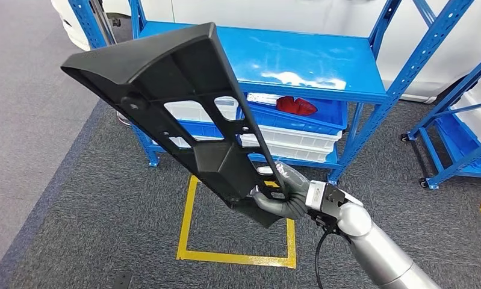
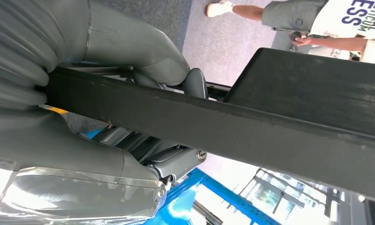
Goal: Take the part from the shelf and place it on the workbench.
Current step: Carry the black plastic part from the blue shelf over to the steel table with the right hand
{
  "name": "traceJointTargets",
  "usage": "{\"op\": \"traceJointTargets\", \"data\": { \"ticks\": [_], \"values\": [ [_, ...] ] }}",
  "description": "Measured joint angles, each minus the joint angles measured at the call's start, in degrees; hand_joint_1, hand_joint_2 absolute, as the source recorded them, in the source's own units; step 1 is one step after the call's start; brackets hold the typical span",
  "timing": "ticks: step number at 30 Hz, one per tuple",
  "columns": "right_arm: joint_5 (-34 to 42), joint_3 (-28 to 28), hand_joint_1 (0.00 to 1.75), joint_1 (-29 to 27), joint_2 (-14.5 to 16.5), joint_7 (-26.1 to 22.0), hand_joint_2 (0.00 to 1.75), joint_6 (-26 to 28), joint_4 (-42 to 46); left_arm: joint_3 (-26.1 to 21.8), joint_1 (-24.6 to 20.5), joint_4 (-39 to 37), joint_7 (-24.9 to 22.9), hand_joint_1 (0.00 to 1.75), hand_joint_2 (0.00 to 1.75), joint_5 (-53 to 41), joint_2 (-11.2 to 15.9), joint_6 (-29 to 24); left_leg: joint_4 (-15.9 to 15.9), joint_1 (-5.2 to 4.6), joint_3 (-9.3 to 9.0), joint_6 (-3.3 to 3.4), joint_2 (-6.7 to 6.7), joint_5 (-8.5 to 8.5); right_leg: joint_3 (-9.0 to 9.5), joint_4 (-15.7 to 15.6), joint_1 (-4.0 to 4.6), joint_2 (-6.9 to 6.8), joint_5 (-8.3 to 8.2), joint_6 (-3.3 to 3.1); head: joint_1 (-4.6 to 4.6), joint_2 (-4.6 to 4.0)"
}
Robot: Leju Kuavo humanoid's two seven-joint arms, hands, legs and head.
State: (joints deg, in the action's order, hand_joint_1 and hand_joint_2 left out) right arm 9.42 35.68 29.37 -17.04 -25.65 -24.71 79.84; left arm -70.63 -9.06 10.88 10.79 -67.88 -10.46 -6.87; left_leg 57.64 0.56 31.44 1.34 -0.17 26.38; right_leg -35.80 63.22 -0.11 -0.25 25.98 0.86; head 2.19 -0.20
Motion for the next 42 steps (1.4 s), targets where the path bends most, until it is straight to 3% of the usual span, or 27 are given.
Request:
{"op": "traceJointTargets", "data": {
  "ticks": [2, 6, 8, 10, 11, 12, 13, 15, 16, 18, 21, 23, 25, 26, 27, 28, 29, 31, 33, 35, 37, 38, 40, 41, 42],
  "values": [
    [0.0, -0.1, 1.55, 0.01, -0.01, 0.06, 1.75, 0.08, 0.17, 0.01, -0.1, -0.01, 0.01, 0.0, 1.75, -0.04, -0.11, -0.06, 0.08, -0.1, 0.36, -0.47, 0.03, -0.1, 2.08, -4.75, 0.4, 0.03, -0.97, -0.74, 0.0, 0.01],
    [-0.01, -0.17, 1.55, -0.17, -0.05, 0.18, 1.75, 0.11, 0.46, 0.03, -0.18, -0.02, -0.03, 0.0, 1.75, -0.2, -0.21, -0.09, 0.65, -0.21, 0.96, -1.67, 0.08, 0.43, 2.05, -5.85, 0.15, -0.03, -1.28, -1.52, -0.01, 0.01],
    [0.02, -0.24, 1.55, -0.24, -0.11, 0.21, 1.75, 0.12, 0.63, 0.04, -0.2, -0.02, -0.03, 0.0, 1.75, -0.25, -0.2, -0.1, 4.92, -0.14, 2.82, -2.16, 0.07, 3.1, 2.21, -6.29, -0.11, -0.13, -1.55, -1.93, -0.02, 0.01],
    [0.04, -0.25, 1.55, -0.61, -0.14, 0.22, 1.75, 0.13, 0.71, 0.05, -0.14, -0.03, -0.03, 0.0, 1.75, -0.31, -0.19, -0.09, 12.46, -0.03, 6.24, -2.47, 0.07, 6.34, 2.13, -6.21, -0.07, -0.13, -1.59, -2.05, -0.03, 0.01],
    [0.04, -0.25, 1.55, -0.92, -0.16, 0.23, 1.75, 0.13, 0.72, 0.05, -0.06, -0.03, -0.03, 0.0, 1.75, -0.37, -0.19, -0.08, 15.05, 0.01, 7.51, -2.55, 0.07, 6.86, 2.1, -6.13, -0.05, -0.12, -1.59, -2.06, -0.03, 0.0],
    [0.04, -0.25, 1.55, -1.2, -0.18, 0.25, 1.75, 0.14, 0.72, 0.05, 0.02, -0.03, -0.03, 0.0, 1.75, -0.43, -0.18, -0.07, 15.66, 0.03, 7.91, -2.57, 0.08, 6.28, 2.08, -6.05, -0.05, -0.08, -1.57, -2.05, -0.03, 0.01],
    [0.04, -0.27, 1.55, -1.41, -0.19, 0.27, 1.75, 0.15, 0.72, 0.05, 0.06, -0.02, -0.03, 0.0, 1.75, -0.48, -0.16, -0.07, 14.03, 0.05, 7.27, -2.54, 0.08, 4.67, 2.08, -5.94, -0.06, -0.03, -1.52, -2.02, -0.03, 0.01],
    [0.09, -0.44, 1.55, -1.54, -0.21, 0.28, 1.75, 0.15, 0.72, 0.07, 0.03, -0.02, -0.03, 0.0, 1.75, -0.55, -0.1, -0.06, 6.91, 0.12, 4.05, -2.33, -0.62, 0.8, 1.98, -5.59, -0.02, 0.37, -1.34, -1.74, -0.02, 0.01],
    [0.13, -0.59, 1.55, -1.53, -0.23, 0.3, 1.75, 0.14, 0.72, 0.08, 0.02, -0.02, -0.03, 0.0, 1.75, -0.57, -0.08, -0.04, 3.73, 0.15, 2.67, -2.15, -1.08, -0.25, 1.77, -5.3, 0.05, 0.62, -1.28, -1.5, -0.02, 0.01],
    [0.24, -0.85, 1.55, -1.56, -0.31, 0.38, 1.75, 0.04, 0.72, 0.09, 0.11, -0.03, -0.02, 0.0, 1.75, -0.62, -0.07, 0.03, 1.07, 0.11, 1.62, -1.71, -1.63, -0.48, 1.17, -4.98, 0.15, 1.09, -1.44, -0.83, -0.02, 0.01],
    [0.3, -1.2, 1.55, -1.8, -0.77, 0.47, 1.75, -0.05, 0.71, 0.12, 0.04, -0.04, 0.01, 0.0, 1.75, -0.75, -0.09, 0.09, 0.51, 0.18, 1.67, -0.67, -0.69, -0.83, 0.59, -4.46, -0.07, 1.62, -1.23, 0.12, -0.03, 0.0],
    [0.31, -1.45, 1.55, -1.89, -1.13, 0.48, 1.75, -0.04, 0.72, 0.2, -0.18, -0.04, 0.01, 0.0, 1.75, -0.95, -0.13, 0.11, 0.11, 0.35, 1.63, -0.07, 0.12, -1.16, -1.32, -0.23, -0.22, 1.34, 1.46, 0.67, -0.02, 0.0],
    [0.33, -1.56, 1.55, -2.24, -1.28, 0.49, 1.75, -0.03, 0.72, 0.37, -0.28, -0.04, -0.04, 0.0, 1.75, -1.14, -0.14, 0.16, 0.09, 0.26, 1.75, 0.11, 0.93, -1.22, -4.76, 7.34, -0.32, 0.94, 5.07, 1.12, -0.02, 0.01],
    [0.33, -1.58, 1.55, -2.55, -1.38, 0.51, 1.75, -0.03, 0.72, 0.46, -0.28, -0.04, -0.09, 0.0, 1.75, -1.2, -0.14, 0.17, 0.1, 0.21, 1.79, 0.13, 1.35, -1.22, -6.01, 10.17, -0.37, 0.84, 5.96, 1.25, -0.02, 0.01],
    [0.33, -1.61, 1.55, -2.86, -1.52, 0.54, 1.75, -0.02, 0.72, 0.56, -0.3, -0.04, -0.14, 0.0, 1.75, -1.24, -0.15, 0.18, 0.12, 0.16, 1.81, 0.14, 1.77, -1.21, -6.28, 11.01, -0.41, 0.72, 5.78, 1.26, -0.02, 0.01],
    [0.33, -1.67, 1.55, -3.11, -1.71, 0.56, 1.75, -0.02, 0.74, 0.67, -0.33, -0.04, -0.2, 0.0, 1.75, -1.28, -0.16, 0.19, 0.12, 0.1, 1.78, 0.13, 2.2, -1.2, -5.4, 9.5, -0.4, 0.51, 4.57, 1.15, -0.02, 0.02],
    [0.34, -1.76, 1.55, -3.26, -1.9, 0.59, 1.75, -0.01, 0.82, 0.8, -0.38, -0.04, -0.27, 0.0, 1.75, -1.33, -0.19, 0.2, 0.13, 0.03, 1.72, 0.11, 2.62, -1.18, -3.56, 6.08, -0.33, 0.0, 2.71, 0.9, -0.02, 0.01],
    [0.35, -2.05, 1.55, -3.35, -2.2, 0.61, 1.75, 0.02, 1.15, 1.06, -0.51, -0.04, -0.41, 0.0, 1.75, -1.4, -0.3, 0.26, 0.18, -0.22, 1.63, -0.07, 3.45, -1.07, 0.51, -1.93, 0.28, -2.35, -0.21, 0.01, -0.02, 0.01],
    [0.39, -2.35, 1.55, -3.39, -2.37, 0.61, 1.75, 0.06, 1.54, 1.21, -0.58, -0.04, -0.55, 0.0, 1.75, -1.45, -0.41, 0.3, 0.25, -0.46, 1.62, -0.48, 4.32, -0.95, 1.99, -5.39, 0.92, -3.58, -0.88, -0.78, -0.02, 0.01],
    [0.43, -2.57, 1.55, -3.61, -2.59, 0.61, 1.75, 0.08, 1.72, 1.32, -0.64, -0.04, -0.69, 0.0, 1.75, -1.49, -0.5, 0.31, 0.21, -0.58, 1.57, -1.0, 5.26, -0.79, 1.83, -5.64, 0.88, -2.48, -1.14, -1.35, -0.03, 0.01],
    [0.46, -2.74, 1.55, -3.81, -2.83, 0.6, 1.75, 0.08, 1.92, 1.42, -0.78, -0.04, -0.79, 0.0, 1.75, -1.52, -0.56, 0.29, 1.65, -0.49, 2.02, -1.6, 4.09, 0.5, 1.93, -6.14, 0.47, -1.43, -1.56, -1.96, -0.03, 0.01],
    [0.5, -2.79, 1.55, -3.86, -2.89, 0.61, 1.75, 0.08, 2.04, 1.43, -0.8, -0.04, -0.84, 0.0, 1.75, -1.52, -0.55, 0.27, 3.97, -0.42, 2.98, -1.87, 2.94, 2.0, 2.0, -6.35, 0.24, -0.91, -1.75, -2.24, -0.03, 0.01],
    [0.64, -2.83, 1.55, -3.98, -2.95, 0.63, 1.75, 0.04, 2.13, 1.44, -0.69, -0.04, -0.91, 0.0, 1.75, -1.49, -0.54, 0.25, 11.54, -0.26, 6.21, -2.24, 1.11, 5.76, 1.87, -6.32, 0.17, 0.3, -1.88, -2.48, -0.03, 0.01],
    [0.72, -2.83, 1.55, -4.12, -2.95, 0.65, 1.75, 0.01, 2.13, 1.43, -0.59, -0.04, -0.93, 0.0, 1.75, -1.46, -0.54, 0.24, 14.92, -0.23, 7.75, -2.37, 0.86, 6.91, 1.81, -6.24, 0.16, 1.02, -1.9, -2.51, -0.03, 0.01],
    [0.78, -2.83, 1.55, -4.27, -2.96, 0.67, 1.75, -0.03, 2.13, 1.43, -0.53, -0.04, -0.93, 0.0, 1.75, -1.44, -0.54, 0.23, 16.59, -0.19, 8.54, -2.45, 0.76, 7.01, 1.77, -6.13, 0.14, 1.76, -1.89, -2.5, -0.03, 0.0]
  ]
}}
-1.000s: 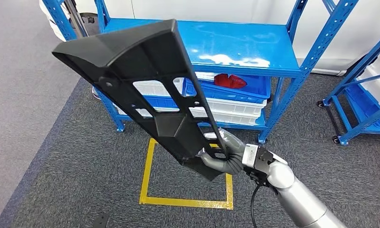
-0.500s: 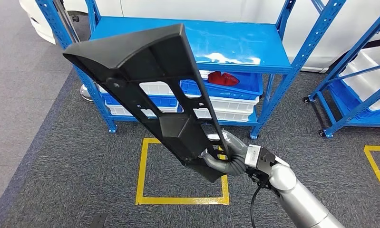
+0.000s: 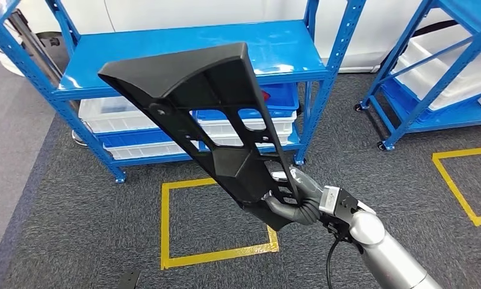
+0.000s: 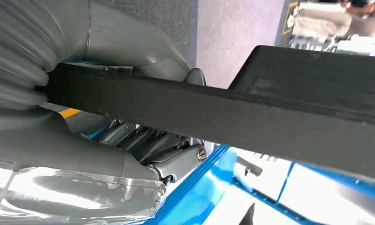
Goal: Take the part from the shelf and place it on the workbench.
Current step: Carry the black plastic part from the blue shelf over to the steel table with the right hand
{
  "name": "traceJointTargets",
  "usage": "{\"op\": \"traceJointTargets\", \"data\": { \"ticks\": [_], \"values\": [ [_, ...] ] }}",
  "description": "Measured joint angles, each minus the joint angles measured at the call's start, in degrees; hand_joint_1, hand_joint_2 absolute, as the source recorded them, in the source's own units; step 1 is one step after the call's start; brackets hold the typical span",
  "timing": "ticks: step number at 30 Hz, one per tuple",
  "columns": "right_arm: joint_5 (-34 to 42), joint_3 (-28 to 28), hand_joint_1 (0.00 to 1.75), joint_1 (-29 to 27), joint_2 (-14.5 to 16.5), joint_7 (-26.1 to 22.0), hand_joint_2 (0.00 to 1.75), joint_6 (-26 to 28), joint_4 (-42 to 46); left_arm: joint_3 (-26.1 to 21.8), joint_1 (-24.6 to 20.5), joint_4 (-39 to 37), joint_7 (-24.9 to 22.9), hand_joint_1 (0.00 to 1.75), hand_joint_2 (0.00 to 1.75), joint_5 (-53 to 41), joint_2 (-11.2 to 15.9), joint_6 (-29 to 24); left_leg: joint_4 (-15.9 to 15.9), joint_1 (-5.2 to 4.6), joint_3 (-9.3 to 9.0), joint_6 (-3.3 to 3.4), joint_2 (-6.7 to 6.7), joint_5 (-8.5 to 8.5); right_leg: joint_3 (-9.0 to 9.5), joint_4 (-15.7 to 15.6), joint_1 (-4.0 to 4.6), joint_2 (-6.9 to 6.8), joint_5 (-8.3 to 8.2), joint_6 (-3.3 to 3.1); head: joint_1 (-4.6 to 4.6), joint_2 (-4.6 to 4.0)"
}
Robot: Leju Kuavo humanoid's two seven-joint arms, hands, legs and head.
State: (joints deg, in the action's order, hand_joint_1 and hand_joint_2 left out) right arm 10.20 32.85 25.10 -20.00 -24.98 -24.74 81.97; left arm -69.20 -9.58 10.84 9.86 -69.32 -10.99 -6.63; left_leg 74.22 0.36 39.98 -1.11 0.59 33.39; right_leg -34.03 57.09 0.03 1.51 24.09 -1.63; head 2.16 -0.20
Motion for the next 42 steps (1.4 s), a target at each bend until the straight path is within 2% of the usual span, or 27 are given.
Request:
{"op": "traceJointTargets", "data": {
  "ticks": [1, 2, 4, 6, 8, 9, 11, 13, 15, 16, 17, 19, 21, 22, 24, 26, 28, 29, 30, 31, 32, 33, 35, 37, 39, 40, 42],
  "values": [
    [0.03, 0.0, 1.55, -0.11, -0.01, 0.02, 1.75, -0.02, 0.0, 0.0, 0.02, 0.0, 0.0, 0.0, 1.75, 0.02, 0.0, -0.01, -0.67, 0.06, -0.28, -0.02, -0.07, -1.1, -0.01, 0.14, -0.04, 0.76, 0.03, 0.05, 0.0, 0.01],
    [0.06, -0.01, 1.55, -0.18, -0.02, 0.04, 1.75, -0.02, 0.01, 0.0, 0.01, 0.0, 0.0, 0.0, 1.75, 0.01, 0.0, -0.02, -3.51, 0.16, -1.56, 0.0, -0.31, -3.08, 0.0, 0.32, -0.1, 1.52, 0.09, 0.15, 0.0, 0.01],
    [0.1, -0.04, 1.55, -0.16, -0.02, 0.04, 1.75, -0.02, 0.01, 0.01, -0.03, 0.0, 0.0, 0.0, 1.75, 0.0, 0.0, -0.04, -11.18, 0.59, -4.97, 0.12, -2.8, -6.6, -0.26, 0.93, -0.17, 2.94, 0.31, 0.59, 0.0, 0.01],
    [0.13, -0.1, 1.55, -0.17, -0.04, 0.07, 1.75, -0.02, 0.05, 0.03, -0.03, -0.01, 0.01, 0.0, 1.75, -0.05, 0.0, -0.03, -14.98, 0.88, -6.58, 0.36, -5.07, -7.38, -1.03, 1.43, -0.31, 4.25, 0.26, 1.35, -0.01, 0.01],
    [0.15, -0.23, 1.55, -0.39, -0.27, 0.1, 1.75, 0.03, 0.14, 0.05, -0.06, -0.02, 0.03, 0.0, 1.75, -0.26, -0.02, -0.02, -15.34, 0.83, -6.66, 0.9, -4.57, -7.28, -1.67, 1.37, -0.51, 5.57, -0.14, 2.22, -0.02, 0.01],
    [0.19, -0.38, 1.55, -0.63, -0.48, 0.09, 1.75, 0.11, 0.27, 0.08, -0.16, -0.02, 0.04, 0.0, 1.75, -0.4, -0.04, 0.01, -15.61, 0.85, -6.74, 1.29, -3.93, -7.46, -1.85, 1.49, -0.51, 5.34, -0.07, 2.59, 0.0, 0.01],
    [0.3, -0.84, 1.55, -1.01, -1.06, 0.05, 1.75, 0.31, 0.63, 0.19, -0.49, -0.01, 0.01, 0.0, 1.75, -0.69, -0.08, 0.09, -16.19, 0.99, -6.97, 2.03, -2.59, -7.8, -3.22, 4.34, -0.4, 2.87, 1.67, 3.17, 0.01, 0.02],
    [0.38, -1.22, 1.55, -1.46, -1.43, -0.02, 1.75, 0.51, 0.9, 0.28, -0.6, 0.0, -0.18, 0.0, 1.75, -0.9, -0.09, 0.12, -16.35, 0.85, -7.0, 2.37, -1.18, -7.84, -6.64, 11.46, -0.48, -0.09, 5.18, 3.61, 0.02, 0.01],
    [0.39, -1.35, 1.55, -2.17, -1.56, -0.05, 1.75, 0.63, 0.97, 0.32, -0.59, 0.0, -0.38, 0.0, 1.75, -0.93, -0.08, 0.12, -16.33, 0.72, -6.95, 2.44, 0.28, -7.75, -9.44, 17.15, -0.66, -0.96, 6.96, 3.85, 0.02, 0.01],
    [0.38, -1.39, 1.55, -2.48, -1.61, -0.05, 1.75, 0.63, 0.97, 0.33, -0.63, 0.0, -0.42, 0.0, 1.75, -0.92, -0.08, 0.12, -16.32, 0.68, -6.96, 2.44, 1.02, -7.7, -9.28, 16.95, -0.71, -1.18, 6.32, 3.82, 0.02, 0.01],
    [0.37, -1.47, 1.55, -2.68, -1.67, -0.04, 1.75, 0.64, 1.01, 0.35, -0.71, 0.0, -0.44, 0.0, 1.75, -0.92, -0.08, 0.13, -16.32, 0.62, -7.02, 2.42, 1.72, -7.63, -7.94, 14.49, -0.71, -1.47, 4.8, 3.67, 0.02, 0.01],
    [0.35, -1.79, 1.55, -2.75, -1.79, -0.04, 1.75, 0.79, 1.3, 0.47, -0.87, -0.01, -0.44, 0.0, 1.75, -1.0, -0.12, 0.23, -16.31, 0.41, -7.25, 2.24, 2.99, -7.45, -3.31, 6.07, -0.22, -3.61, 1.52, 2.86, 0.02, 0.0],
    [0.25, -2.25, 1.55, -2.91, -1.89, -0.06, 1.75, 1.26, 1.85, 0.73, -1.01, -0.01, -0.49, 0.0, 1.75, -1.33, -0.17, 0.41, -16.28, 0.17, -7.44, 1.84, 4.01, -7.23, -0.73, 1.13, 0.52, -5.51, 0.39, 1.94, 0.02, 0.0],
    [0.13, -2.55, 1.55, -3.21, -1.98, -0.07, 1.75, 1.61, 2.21, 0.91, -1.07, -0.02, -0.56, 0.0, 1.75, -1.54, -0.22, 0.47, -16.33, 0.11, -7.54, 1.56, 4.53, -7.14, -0.64, 0.67, 0.79, -5.65, 0.55, 1.63, 0.02, 0.0],
    [-0.2, -3.2, 1.55, -4.28, -2.23, -0.07, 1.75, 2.15, 3.05, 1.28, -1.29, -0.02, -0.73, 0.0, 1.75, -1.82, -0.31, 0.57, -16.37, 0.12, -7.81, 0.96, 5.18, -6.83, -0.6, 0.29, 0.64, -4.39, 0.23, 1.15, 0.01, 0.0],
    [-0.5, -3.81, 1.55, -5.24, -2.43, -0.16, 1.75, 2.35, 3.87, 1.48, -1.61, -0.02, -0.89, 0.0, 1.75, -1.95, -0.39, 0.64, -14.2, 0.19, -7.13, 0.5, 3.5, -5.07, -0.25, -0.39, 0.15, -3.25, -0.2, 0.58, 0.01, 0.01],
    [-0.63, -4.3, 1.55, -5.83, -2.41, -0.47, 1.75, 2.26, 4.31, 1.52, -1.64, -0.02, -1.09, 0.0, 1.75, -1.79, -0.38, 0.72, -7.37, 0.28, -4.24, 0.24, 0.94, -1.38, -0.11, -0.65, -0.11, -1.96, -0.39, 0.23, -0.01, 0.01],
    [-0.61, -4.51, 1.55, -6.14, -2.38, -0.68, 1.75, 2.09, 4.38, 1.51, -1.52, -0.01, -1.19, 0.0, 1.75, -1.59, -0.35, 0.75, -3.49, 0.3, -2.47, 0.13, 0.32, 0.18, -0.12, -0.61, -0.11, -1.22, -0.39, 0.15, -0.01, 0.01],
    [-0.55, -4.72, 1.55, -6.5, -2.32, -0.9, 1.75, 1.82, 4.42, 1.49, -1.38, -0.01, -1.24, 0.0, 1.75, -1.33, -0.29, 0.78, -0.76, 0.31, -1.14, 0.03, 0.03, 0.86, -0.12, -0.53, -0.12, -0.42, -0.36, 0.13, -0.01, 0.0],
    [-0.43, -4.94, 1.55, -6.78, -2.25, -1.1, 1.75, 1.45, 4.45, 1.46, -1.24, -0.01, -1.26, 0.0, 1.75, -1.07, -0.22, 0.75, -0.12, 0.33, -0.69, -0.05, -0.08, 0.34, -0.12, -0.39, -0.15, 0.42, -0.3, 0.17, 0.0, 0.0],
    [-0.2, -5.21, 1.55, -6.95, -2.14, -1.28, 1.75, 1.05, 4.44, 1.43, -1.1, -0.01, -1.27, 0.0, 1.75, -0.77, -0.13, 0.69, -1.76, 0.37, -1.27, -0.08, -0.19, -1.25, -0.11, -0.19, -0.22, 1.25, -0.21, 0.27, 0.0, 0.0],
    [0.1, -5.55, 1.55, -7.03, -1.94, -1.5, 1.75, 0.65, 4.44, 1.38, -0.93, -0.01, -1.28, 0.0, 1.75, -0.5, 0.0, 0.58, -5.21, 0.48, -2.68, -0.09, -0.67, -3.51, -0.11, 0.09, -0.3, 2.1, -0.04, 0.44, 0.0, 0.0],
    [0.89, -6.34, 1.55, -7.2, -1.35, -2.16, 1.75, 0.14, 4.45, 1.25, -0.4, -0.01, -1.28, 0.0, 1.75, 0.08, 0.26, 0.27, -12.39, 0.85, -5.76, 0.08, -3.04, -6.52, -0.38, 0.88, -0.34, 3.66, 0.37, 0.98, 0.0, 0.01],
    [1.38, -7.14, 1.55, -7.95, -0.81, -2.94, 1.75, 0.02, 4.67, 1.06, 0.27, -0.01, -1.25, 0.0, 1.75, 0.56, 0.4, 0.04, -15.21, 0.96, -6.96, 0.52, -4.49, -6.79, -0.95, 1.33, -0.4, 4.87, 0.45, 1.69, -0.02, 0.01],
    [1.48, -7.9, 1.55, -9.42, -0.45, -3.49, 1.75, 0.04, 5.3, 0.83, 0.86, 0.0, -1.11, 0.0, 1.75, 0.96, 0.5, -0.14, -15.54, 0.89, -7.1, 1.21, -3.64, -6.87, -1.3, 1.29, -0.64, 5.68, 0.33, 2.4, -0.02, 0.02],
    [1.48, -8.27, 1.55, -10.18, -0.26, -3.68, 1.75, 0.04, 5.77, 0.66, 1.08, 0.0, -0.98, 0.0, 1.75, 1.19, 0.57, -0.22, -15.76, 0.92, -7.23, 1.6, -3.12, -7.0, -1.53, 1.72, -0.63, 5.05, 0.67, 2.69, -0.01, 0.02],
    [1.48, -8.8, 1.55, -10.98, 0.32, -3.87, 1.75, 0.03, 6.59, 0.21, 1.53, 0.0, -0.68, 0.0, 1.75, 1.79, 0.64, -0.33, -16.22, 1.0, -7.49, 2.26, -1.89, -7.18, -3.41, 5.61, -0.55, 2.18, 2.93, 3.16, 0.01, 0.01]
  ]
}}
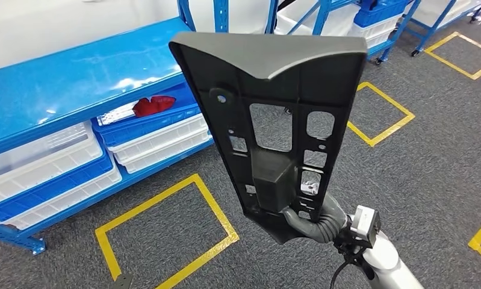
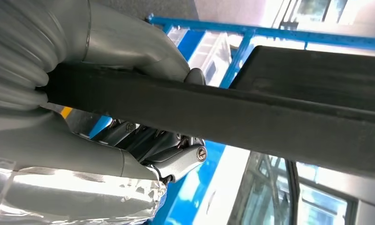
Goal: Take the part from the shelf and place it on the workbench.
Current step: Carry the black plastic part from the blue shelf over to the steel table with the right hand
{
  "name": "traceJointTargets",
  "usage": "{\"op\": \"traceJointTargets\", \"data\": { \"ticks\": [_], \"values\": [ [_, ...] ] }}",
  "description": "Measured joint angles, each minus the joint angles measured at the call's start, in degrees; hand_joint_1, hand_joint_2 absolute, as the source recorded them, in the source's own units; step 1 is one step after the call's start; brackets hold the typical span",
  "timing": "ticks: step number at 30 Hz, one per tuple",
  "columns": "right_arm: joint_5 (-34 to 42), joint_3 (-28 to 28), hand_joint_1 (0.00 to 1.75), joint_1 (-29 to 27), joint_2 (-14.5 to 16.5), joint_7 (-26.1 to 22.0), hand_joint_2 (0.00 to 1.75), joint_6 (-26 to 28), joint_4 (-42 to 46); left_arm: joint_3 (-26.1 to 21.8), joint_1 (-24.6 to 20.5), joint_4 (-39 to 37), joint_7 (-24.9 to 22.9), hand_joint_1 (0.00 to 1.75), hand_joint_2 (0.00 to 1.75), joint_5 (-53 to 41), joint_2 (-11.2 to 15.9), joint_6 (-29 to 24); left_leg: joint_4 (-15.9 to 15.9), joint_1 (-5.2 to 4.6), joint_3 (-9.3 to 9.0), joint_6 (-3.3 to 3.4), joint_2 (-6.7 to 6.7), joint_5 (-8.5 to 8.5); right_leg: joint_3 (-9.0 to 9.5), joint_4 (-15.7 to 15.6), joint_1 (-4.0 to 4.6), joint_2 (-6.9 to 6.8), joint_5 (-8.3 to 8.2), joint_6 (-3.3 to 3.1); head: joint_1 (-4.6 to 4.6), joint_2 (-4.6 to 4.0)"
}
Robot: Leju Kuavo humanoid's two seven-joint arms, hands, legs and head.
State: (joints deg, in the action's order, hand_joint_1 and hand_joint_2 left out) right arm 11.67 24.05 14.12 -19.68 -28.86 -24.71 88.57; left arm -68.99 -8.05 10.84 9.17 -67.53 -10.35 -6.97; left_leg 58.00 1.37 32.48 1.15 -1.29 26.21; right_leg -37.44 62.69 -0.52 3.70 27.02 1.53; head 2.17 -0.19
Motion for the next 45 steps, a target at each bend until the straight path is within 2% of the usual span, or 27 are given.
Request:
{"op": "traceJointTargets", "data": {
  "ticks": [2, 4, 5, 6, 8, 10, 12, 14, 15, 17, 19, 20, 21, 22, 24, 26, 28, 30, 32, 34, 35, 36, 38, 40, 41, 43, 45],
  "values": [
    [0.01, -0.24, 1.55, -0.26, 1.07, -0.1, 1.75, -0.03, 0.54, -0.52, 0.75, 0.0, 0.39, 0.0, 1.75, 0.76, 0.05, -0.11, -0.04, -0.24, -0.07, 0.29, 1.45, 0.15, -3.74, 7.36, -0.05, -2.56, 3.27, 0.37, 0.0, -0.01],
    [0.02, -0.46, 1.55, -0.77, 2.31, -0.18, 1.75, -0.07, 1.15, -1.08, 1.37, 0.0, 0.78, 0.0, 1.75, 1.33, 0.09, -0.18, 0.01, -0.42, -0.12, 0.33, 2.98, 0.37, -5.85, 11.46, -0.22, -3.33, 4.1, 0.49, 0.0, 0.0],
    [0.03, -0.66, 1.55, -1.12, 2.84, -0.23, 1.75, -0.05, 1.65, -1.33, 1.49, 0.0, 0.93, 0.0, 1.75, 1.45, 0.1, -0.18, 0.04, -0.48, -0.2, 0.32, 3.64, 0.5, -5.25, 10.38, -0.24, -3.58, 3.06, 0.38, 0.0, 0.0],
    [0.0, -0.98, 1.55, -1.5, 3.25, -0.3, 1.75, 0.04, 2.34, -1.52, 1.54, 0.0, 1.07, 0.0, 1.75, 1.45, 0.09, -0.15, 0.04, -0.55, -0.34, 0.27, 4.21, 0.63, -3.53, 7.28, -0.16, -4.05, 1.31, 0.14, 0.01, 0.0],
    [-0.19, -2.06, 1.55, -2.48, 3.85, -0.51, 1.75, 0.45, 4.3, -1.68, 1.59, -0.01, 1.39, 0.0, 1.75, 1.21, -0.01, -0.01, 0.04, -0.77, -0.71, 0.03, 5.13, 0.94, 0.77, -0.61, 0.54, -6.74, -1.45, -0.82, 0.01, 0.0],
    [-0.6, -3.69, 1.55, -4.11, 4.32, -0.81, 1.75, 1.05, 6.93, -1.69, 1.68, -0.02, 1.63, 0.0, 1.75, 0.71, -0.15, 0.2, 0.01, -0.98, -1.01, -0.45, 5.99, 1.23, 2.68, -4.4, 1.33, -8.5, -1.98, -1.67, 0.0, 0.0],
    [-1.44, -5.74, 1.55, -6.83, 4.52, -1.09, 1.75, 1.71, 9.93, -1.64, 1.75, -0.02, 1.61, 0.0, 1.75, -0.02, -0.28, 0.37, -0.22, -1.08, -1.36, -1.05, 6.95, 1.52, 2.75, -4.79, 1.44, -7.43, -1.97, -2.11, -0.01, 0.0],
    [-2.46, -7.88, 1.55, -10.16, 4.58, -1.37, 1.75, 2.36, 13.11, -1.55, 1.78, -0.01, 1.4, 0.0, 1.75, -0.72, -0.38, 0.45, 0.68, -1.01, -1.37, -1.58, 5.91, 2.63, 3.29, -5.6, 1.09, -6.29, -2.27, -2.58, -0.01, 0.0],
    [-2.94, -8.87, 1.55, -11.71, 4.65, -1.54, 1.75, 2.7, 14.66, -1.51, 1.85, -0.01, 1.25, 0.0, 1.75, -0.97, -0.42, 0.49, 2.69, -0.96, -0.64, -1.78, 4.64, 3.99, 3.59, -5.99, 0.88, -5.69, -2.42, -2.83, -0.01, 0.0],
    [-3.89, -10.64, 1.55, -14.8, 4.93, -1.9, 1.75, 3.33, 17.46, -1.43, 2.18, 0.0, 1.03, 0.0, 1.75, -1.37, -0.4, 0.6, 9.92, -0.84, 2.54, -2.0, 2.32, 7.7, 3.77, -6.1, 0.76, -4.28, -2.4, -3.15, -0.01, 0.0],
    [-4.86, -12.4, 1.55, -18.23, 5.34, -2.27, 1.75, 4.04, 20.05, -1.27, 2.53, 0.0, 0.85, 0.0, 1.75, -1.68, -0.4, 0.79, 15.69, -0.77, 5.41, -2.23, 1.79, 9.37, 3.8, -5.83, 0.73, -2.54, -2.19, -3.22, -0.01, 0.0],
    [-5.35, -13.32, 1.55, -19.94, 5.53, -2.5, 1.75, 4.38, 21.3, -1.15, 2.63, 0.0, 0.75, 0.0, 1.75, -1.85, -0.4, 0.88, 15.62, -0.71, 5.53, -2.32, 1.75, 8.5, 3.85, -5.63, 0.66, -1.63, -2.05, -3.13, -0.01, 0.0],
    [-5.83, -14.25, 1.55, -21.59, 5.73, -2.78, 1.75, 4.7, 22.51, -0.98, 2.66, 0.0, 0.62, 0.0, 1.75, -2.0, -0.4, 0.96, 13.16, -0.58, 4.51, -2.41, 1.53, 6.54, 3.92, -5.35, 0.54, -0.69, -1.84, -2.95, -0.01, 0.01],
    [-6.22, -15.13, 1.55, -23.1, 5.95, -3.04, 1.75, 4.95, 23.67, -0.81, 2.67, 0.0, 0.52, 0.0, 1.75, -2.12, -0.4, 1.01, 9.26, -0.36, 2.84, -2.48, 0.71, 4.31, 3.97, -4.96, 0.39, 0.21, -1.57, -2.7, -0.01, 0.01],
    [-6.9, -16.69, 1.55, -25.52, 6.41, -3.45, 1.75, 5.34, 25.8, -0.55, 2.7, -0.02, 0.43, 0.0, 1.75, -2.15, -0.46, 1.08, 2.91, 0.04, -0.07, -2.36, -2.27, 1.94, 3.64, -3.97, 0.24, 1.92, -1.06, -2.05, -0.01, 0.01],
    [-7.48, -17.85, 1.55, -27.3, 6.89, -3.41, 1.75, 5.71, 27.39, -0.48, 2.67, -0.03, 0.5, 0.0, 1.75, -1.87, -0.55, 1.13, 1.43, -0.02, -0.86, -1.72, -3.63, 2.25, 3.03, -3.52, 0.07, 3.42, -1.04, -1.29, -0.01, 0.01],
    [-8.54, -18.82, 1.55, -28.77, 7.44, -3.03, 1.75, 6.63, 28.49, -0.48, 2.53, -0.02, 0.61, 0.0, 1.75, -1.41, -0.61, 1.11, 1.09, -0.12, -1.07, -0.87, -2.24, 2.08, 2.66, -3.49, -0.16, 4.07, -1.22, -0.6, -0.02, 0.02],
    [-9.71, -19.65, 1.55, -29.49, 7.98, -2.68, 1.75, 7.71, 29.26, -0.5, 2.4, -0.01, 0.69, 0.0, 1.75, -1.0, -0.69, 1.06, 0.64, -0.06, -1.3, -0.14, -0.71, 1.78, 1.36, -1.02, -0.05, 1.24, 0.2, -0.1, -0.01, 0.01],
    [-10.45, -20.01, 1.55, -29.53, 8.51, -2.46, 1.75, 8.54, 29.6, -0.5, 2.45, -0.02, 0.67, 0.0, 1.75, -0.69, -0.76, 1.03, 0.5, -0.25, -1.35, 0.24, 0.93, 1.78, -2.09, 5.93, 0.01, -2.33, 3.65, 0.3, 0.0, 0.01],
    [-10.95, -20.07, 1.55, -29.37, 9.02, -2.26, 1.75, 9.6, 29.62, -0.52, 2.53, -0.02, 0.53, 0.0, 1.75, -0.46, -0.8, 0.98, 0.51, -0.46, -1.34, 0.34, 2.65, 1.92, -5.3, 12.25, -0.17, -3.27, 5.76, 0.52, 0.0, 0.01],
    [-11.14, -20.11, 1.55, -29.19, 9.21, -2.18, 1.75, 10.23, 29.61, -0.53, 2.49, -0.02, 0.47, 0.0, 1.75, -0.39, -0.8, 0.91, 0.51, -0.53, -1.38, 0.34, 3.42, 1.99, -5.47, 12.61, -0.22, -3.42, 5.3, 0.5, 0.0, 0.02],
    [-11.36, -20.15, 1.55, -28.88, 9.35, -2.07, 1.75, 10.96, 29.61, -0.54, 2.39, -0.02, 0.43, 0.0, 1.75, -0.35, -0.82, 0.81, 0.51, -0.59, -1.46, 0.31, 4.15, 2.07, -4.39, 10.6, -0.21, -3.66, 3.88, 0.35, 0.0, 0.01],
    [-11.8, -20.36, 1.55, -27.96, 9.55, -1.78, 1.75, 12.44, 29.61, -0.54, 2.11, -0.02, 0.4, 0.0, 1.75, -0.28, -0.96, 0.59, 0.49, -0.72, -1.74, 0.15, 5.35, 2.27, 0.19, 2.24, 0.26, -5.67, 0.51, -0.5, 0.0, 0.0],
    [-11.96, -20.74, 1.55, -26.9, 9.72, -1.43, 1.75, 13.72, 29.57, -0.54, 1.88, -0.02, 0.38, 0.0, 1.75, -0.24, -1.16, 0.42, 0.43, -0.82, -2.01, -0.28, 6.3, 2.49, 3.15, -3.39, 1.02, -7.79, -0.81, -1.51, -0.01, 0.01],
    [-11.87, -20.97, 1.55, -26.5, 9.77, -1.28, 1.75, 14.22, 29.54, -0.55, 1.82, -0.02, 0.35, 0.0, 1.75, -0.23, -1.25, 0.35, 0.32, -0.81, -2.14, -0.56, 6.77, 2.57, 3.35, -3.98, 1.33, -8.11, -0.62, -1.88, -0.01, 0.01],
    [-11.55, -21.61, 1.55, -26.15, 9.84, -1.05, 1.75, 14.99, 29.45, -0.56, 1.7, -0.02, 0.32, 0.0, 1.75, -0.24, -1.42, 0.27, -0.06, -0.75, -2.62, -1.19, 7.64, 2.73, 3.58, -4.67, 1.23, -6.87, -0.99, -2.37, -0.01, 0.02],
    [-11.26, -22.35, 1.55, -25.94, 10.03, -0.81, 1.75, 15.56, 29.24, -0.58, 1.63, -0.02, 0.49, 0.0, 1.75, -0.29, -1.53, 0.24, 1.49, -0.74, -2.42, -1.61, 6.02, 4.12, 4.38, -5.94, 0.79, -5.56, -1.6, -2.83, -0.02, 0.02]
  ]
}}
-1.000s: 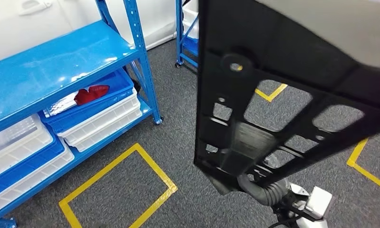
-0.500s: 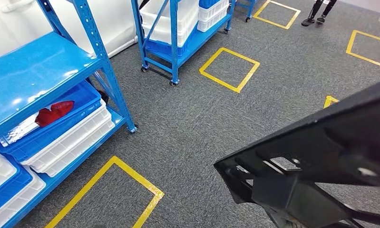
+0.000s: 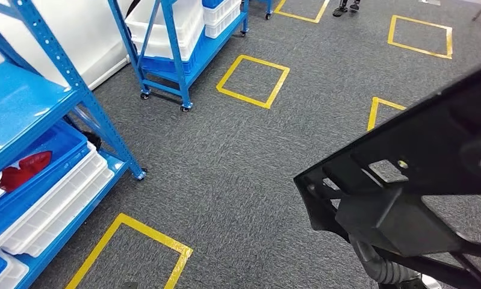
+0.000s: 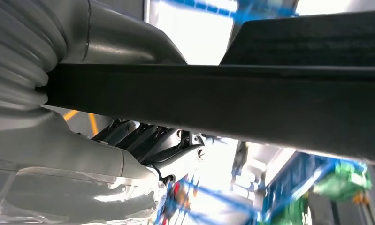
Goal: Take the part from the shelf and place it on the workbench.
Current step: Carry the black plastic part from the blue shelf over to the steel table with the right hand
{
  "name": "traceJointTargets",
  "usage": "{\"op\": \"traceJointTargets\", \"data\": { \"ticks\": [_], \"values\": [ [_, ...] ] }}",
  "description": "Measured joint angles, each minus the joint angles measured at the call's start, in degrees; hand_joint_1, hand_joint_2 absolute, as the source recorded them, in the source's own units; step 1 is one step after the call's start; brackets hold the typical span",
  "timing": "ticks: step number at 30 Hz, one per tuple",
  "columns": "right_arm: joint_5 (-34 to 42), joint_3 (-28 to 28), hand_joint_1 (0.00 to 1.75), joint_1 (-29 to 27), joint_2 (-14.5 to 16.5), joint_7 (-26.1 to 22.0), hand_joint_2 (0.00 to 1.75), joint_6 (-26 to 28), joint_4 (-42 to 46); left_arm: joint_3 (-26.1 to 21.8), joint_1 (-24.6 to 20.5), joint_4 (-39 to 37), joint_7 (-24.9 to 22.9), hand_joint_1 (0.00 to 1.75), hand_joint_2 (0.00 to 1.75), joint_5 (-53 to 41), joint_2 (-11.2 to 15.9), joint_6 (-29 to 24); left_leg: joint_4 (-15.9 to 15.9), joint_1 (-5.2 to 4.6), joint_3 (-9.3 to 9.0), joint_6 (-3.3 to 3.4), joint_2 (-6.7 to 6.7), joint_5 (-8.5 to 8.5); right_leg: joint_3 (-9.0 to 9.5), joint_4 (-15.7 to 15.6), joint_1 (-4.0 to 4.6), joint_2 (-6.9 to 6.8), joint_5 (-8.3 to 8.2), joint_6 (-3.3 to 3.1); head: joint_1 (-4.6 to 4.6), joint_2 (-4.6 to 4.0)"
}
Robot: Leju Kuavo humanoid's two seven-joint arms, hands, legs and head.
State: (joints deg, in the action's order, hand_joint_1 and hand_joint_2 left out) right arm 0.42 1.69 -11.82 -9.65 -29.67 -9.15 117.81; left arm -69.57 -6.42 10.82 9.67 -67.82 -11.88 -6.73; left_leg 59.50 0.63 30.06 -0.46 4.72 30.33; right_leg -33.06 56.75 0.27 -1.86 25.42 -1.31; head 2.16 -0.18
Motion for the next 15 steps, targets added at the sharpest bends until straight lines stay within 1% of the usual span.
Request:
{"op": "traceJointTargets", "data": {
  "ticks": [1, 2, 3, 4, 5, 6, 7, 8, 9, 10, 11, 12, 13, 14, 15],
  "values": [
    [0.04, -0.35, 1.55, 0.19, 0.11, 0.15, 1.75, 0.18, -0.27, -0.01, 0.02, 0.0, 0.11, 0.0, 1.75, -0.04, 0.0, -0.01, 2.5, 0.02, 0.99, -0.12, -1.51, 1.5, 0.37, -0.47, -0.22, 0.65, -0.23, -0.21, -0.01, 0.0],
    [-0.03, -0.62, 1.55, 0.42, 0.26, 0.35, 1.75, 0.27, -0.68, -0.01, 0.09, 0.0, 0.21, 0.0, 1.75, -0.09, 0.03, -0.02, 6.04, 0.03, 2.6, -0.18, -3.0, 3.25, 0.46, -0.59, -0.15, 1.3, -0.26, -0.37, -0.01, 0.0],
    [-0.23, -0.85, 1.55, 0.6, 0.37, 0.55, 1.75, 0.2, -1.26, -0.01, 0.21, 0.0, 0.27, 0.0, 1.75, -0.15, 0.06, -0.01, 9.8, 0.05, 4.49, -0.23, -3.81, 4.81, 0.45, -0.54, -0.12, 2.04, -0.24, -0.49, -0.02, 0.0],
    [-0.53, -1.01, 1.55, 0.74, 0.46, 0.77, 1.75, 0.02, -2.01, -0.01, 0.34, 0.0, 0.34, 0.0, 1.75, -0.22, 0.1, 0.02, 12.64, 0.05, 6.06, -0.27, -4.14, 5.57, 0.45, -0.45, -0.09, 2.87, -0.17, -0.54, -0.02, 0.0],
    [-0.94, -1.08, 1.55, 0.95, 0.54, 0.99, 1.75, -0.33, -2.91, 0.0, 0.43, 0.0, 0.43, 0.0, 1.75, -0.37, 0.15, 0.08, 13.59, 0.05, 6.85, -0.29, -4.26, 5.14, 0.46, -0.32, -0.09, 3.75, -0.09, -0.52, -0.02, 0.0],
    [-1.31, -1.1, 1.55, 1.32, 0.58, 1.16, 1.75, -0.77, -3.91, 0.03, 0.46, 0.0, 0.51, 0.0, 1.75, -0.54, 0.2, 0.18, 12.31, 0.06, 6.62, -0.27, -4.37, 3.58, 0.47, -0.12, -0.13, 4.65, 0.02, -0.43, -0.02, -0.01],
    [-1.67, -1.08, 1.55, 1.89, 0.58, 1.33, 1.75, -1.17, -5.01, 0.08, 0.43, 0.0, 0.59, 0.0, 1.75, -0.73, 0.23, 0.27, 9.03, 0.08, 5.45, -0.22, -4.79, 1.15, 0.49, 0.16, -0.2, 5.52, 0.2, -0.27, -0.02, -0.01],
    [-1.95, -1.03, 1.55, 2.64, 0.58, 1.48, 1.75, -1.51, -6.14, 0.14, 0.38, 0.0, 0.64, 0.0, 1.75, -0.93, 0.27, 0.38, 5.25, 0.14, 3.95, -0.12, -5.84, -0.92, 0.47, 0.48, -0.29, 6.3, 0.41, -0.05, -0.01, -0.02],
    [-2.16, -0.98, 1.55, 3.58, 0.58, 1.66, 1.75, -1.77, -7.3, 0.2, 0.32, 0.0, 0.69, 0.0, 1.75, -1.07, 0.29, 0.47, 1.9, 0.24, 2.68, -0.02, -6.94, -2.3, 0.3, 0.94, -0.29, 7.01, 0.61, 0.22, -0.01, -0.02],
    [-2.33, -0.91, 1.55, 4.69, 0.58, 1.89, 1.75, -1.97, -8.55, 0.27, 0.25, 0.0, 0.74, 0.0, 1.75, -1.17, 0.31, 0.54, -0.2, 0.25, 1.91, 0.11, -7.84, -2.97, 0.04, 1.26, -0.37, 7.63, 0.7, 0.55, -0.01, -0.01],
    [-2.35, -0.83, 1.55, 5.92, 0.56, 2.19, 1.75, -2.17, -9.91, 0.32, 0.16, 0.0, 0.77, 0.0, 1.75, -1.23, 0.34, 0.61, -0.94, 0.19, 1.65, 0.32, -8.3, -2.89, -0.27, 1.43, -0.45, 8.22, 0.67, 0.91, -0.01, -0.01],
    [-2.25, -0.73, 1.55, 7.24, 0.53, 2.55, 1.75, -2.42, -11.35, 0.36, 0.03, 0.0, 0.8, 0.0, 1.75, -1.27, 0.37, 0.64, -1.18, 0.08, 1.65, 0.57, -7.99, -2.94, -0.57, 1.49, -0.53, 8.8, 0.56, 1.29, -0.01, -0.01],
    [-2.04, -0.62, 1.55, 8.63, 0.41, 2.87, 1.75, -2.7, -12.85, 0.39, -0.15, 0.0, 0.8, 0.0, 1.75, -1.29, 0.37, 0.63, -1.24, 0.06, 1.63, 0.97, -7.43, -3.1, -0.77, 1.4, -0.69, 9.23, 0.45, 1.65, -0.02, 0.0],
    [-1.71, -0.49, 1.55, 10.05, 0.26, 3.19, 1.75, -2.96, -14.44, 0.41, -0.35, 0.0, 0.8, 0.0, 1.75, -1.29, 0.38, 0.59, -1.48, 0.09, 1.53, 1.35, -6.87, -3.28, -1.0, 1.7, -0.67, 8.67, 0.61, 1.95, -0.01, 0.0],
    [-1.36, -0.35, 1.55, 11.63, 0.03, 3.45, 1.75, -3.19, -16.1, 0.43, -0.51, 0.0, 0.8, 0.0, 1.75, -1.28, 0.37, 0.51, -1.74, 0.15, 1.46, 1.71, -6.26, -3.45, -1.62, 2.84, -0.63, 7.41, 1.25, 2.24, -0.01, 0.0]
  ]
}}
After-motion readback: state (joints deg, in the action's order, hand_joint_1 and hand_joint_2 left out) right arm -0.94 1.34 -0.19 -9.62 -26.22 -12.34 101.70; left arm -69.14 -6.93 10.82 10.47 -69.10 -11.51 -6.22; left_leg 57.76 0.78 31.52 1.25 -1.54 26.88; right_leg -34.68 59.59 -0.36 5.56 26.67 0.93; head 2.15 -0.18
